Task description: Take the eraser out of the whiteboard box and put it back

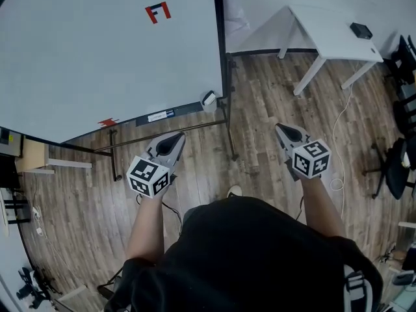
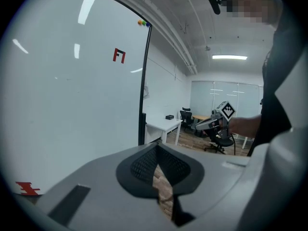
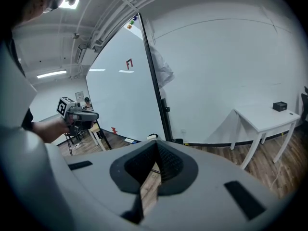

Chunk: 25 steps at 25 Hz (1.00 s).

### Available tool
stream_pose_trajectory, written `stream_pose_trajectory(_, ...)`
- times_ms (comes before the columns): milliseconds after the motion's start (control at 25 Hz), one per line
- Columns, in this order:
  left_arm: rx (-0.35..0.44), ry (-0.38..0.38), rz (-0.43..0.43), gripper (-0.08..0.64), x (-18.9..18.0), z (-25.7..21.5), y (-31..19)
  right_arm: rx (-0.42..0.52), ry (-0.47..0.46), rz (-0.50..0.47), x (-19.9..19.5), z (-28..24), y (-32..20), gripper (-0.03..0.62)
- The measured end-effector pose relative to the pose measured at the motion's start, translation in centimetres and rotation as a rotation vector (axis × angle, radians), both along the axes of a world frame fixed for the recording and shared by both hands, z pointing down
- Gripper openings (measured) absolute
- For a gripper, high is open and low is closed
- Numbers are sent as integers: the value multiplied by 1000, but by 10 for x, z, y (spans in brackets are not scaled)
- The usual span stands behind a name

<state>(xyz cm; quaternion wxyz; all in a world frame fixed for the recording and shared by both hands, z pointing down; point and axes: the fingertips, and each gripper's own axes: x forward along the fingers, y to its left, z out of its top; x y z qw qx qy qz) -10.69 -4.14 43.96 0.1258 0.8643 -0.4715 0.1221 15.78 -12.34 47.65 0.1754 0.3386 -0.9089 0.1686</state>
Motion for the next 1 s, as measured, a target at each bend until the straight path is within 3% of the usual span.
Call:
stream_pose_trajectory(640,14,25,-12,12,8,-4,-12,10,28,-20,8,-3,-5,-5)
stream_pose_trajectory(1000,7,33,-8,12,1,1,-17,20,22,-33,-8,-5,-11,-5)
